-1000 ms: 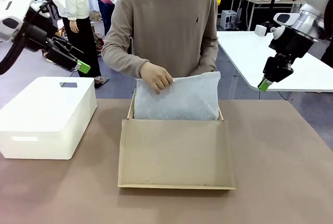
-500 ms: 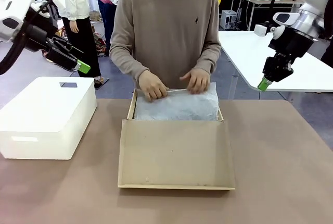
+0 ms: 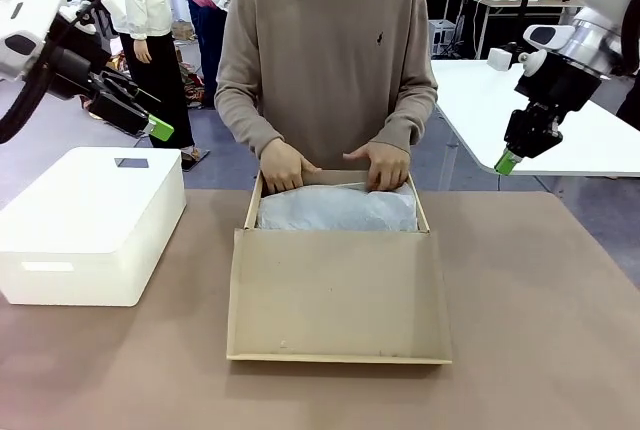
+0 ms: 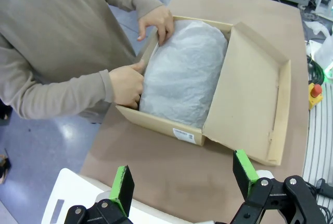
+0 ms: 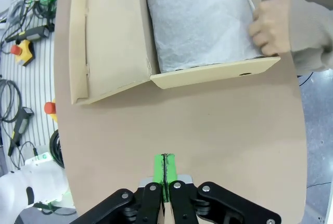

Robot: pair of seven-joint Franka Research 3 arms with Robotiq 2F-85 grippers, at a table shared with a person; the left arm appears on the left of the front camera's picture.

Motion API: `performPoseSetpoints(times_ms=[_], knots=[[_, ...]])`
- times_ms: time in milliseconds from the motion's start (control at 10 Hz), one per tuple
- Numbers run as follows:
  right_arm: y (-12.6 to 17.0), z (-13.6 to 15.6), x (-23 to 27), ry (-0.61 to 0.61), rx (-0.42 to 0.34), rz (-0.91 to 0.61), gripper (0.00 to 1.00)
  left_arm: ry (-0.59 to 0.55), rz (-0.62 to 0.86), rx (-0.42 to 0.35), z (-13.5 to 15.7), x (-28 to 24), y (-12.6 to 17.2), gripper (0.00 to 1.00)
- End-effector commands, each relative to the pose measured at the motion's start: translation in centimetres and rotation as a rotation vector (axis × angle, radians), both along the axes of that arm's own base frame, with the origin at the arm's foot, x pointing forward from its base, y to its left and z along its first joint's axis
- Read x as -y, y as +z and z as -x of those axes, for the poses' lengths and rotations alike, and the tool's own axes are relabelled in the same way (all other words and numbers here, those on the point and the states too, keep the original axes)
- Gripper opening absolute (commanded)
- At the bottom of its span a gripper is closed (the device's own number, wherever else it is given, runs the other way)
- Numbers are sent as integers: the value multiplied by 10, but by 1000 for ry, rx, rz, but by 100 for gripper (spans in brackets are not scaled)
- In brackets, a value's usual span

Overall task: Pack the shoes into the box.
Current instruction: Close the Shoes Box.

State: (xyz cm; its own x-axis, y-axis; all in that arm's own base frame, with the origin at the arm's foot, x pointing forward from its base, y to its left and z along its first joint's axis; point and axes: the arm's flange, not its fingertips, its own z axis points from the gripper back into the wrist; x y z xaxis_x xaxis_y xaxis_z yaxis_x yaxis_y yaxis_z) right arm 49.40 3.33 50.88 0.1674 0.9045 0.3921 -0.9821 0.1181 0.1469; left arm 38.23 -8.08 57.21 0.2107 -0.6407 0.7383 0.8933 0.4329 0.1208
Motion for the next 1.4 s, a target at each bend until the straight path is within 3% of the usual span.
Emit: performPoseSetpoints(times_ms=[0,200,600,1100,1300], knots=[[1,1,1,4,0,-1,0,-12,16,2,0,0,-1,100],[-4,-1,2,35,-5,-21,0,-12,16,2,0,0,-1,100],[-28,-9,14,255,15,-140,0,-12,16,2,0,0,-1,100],[-57,-10,17,260,-36,-195,0,-12,16,2,0,0,-1,100],[-57,-9,16,276,-24,-131,0,-12,16,2,0,0,-1,100]])
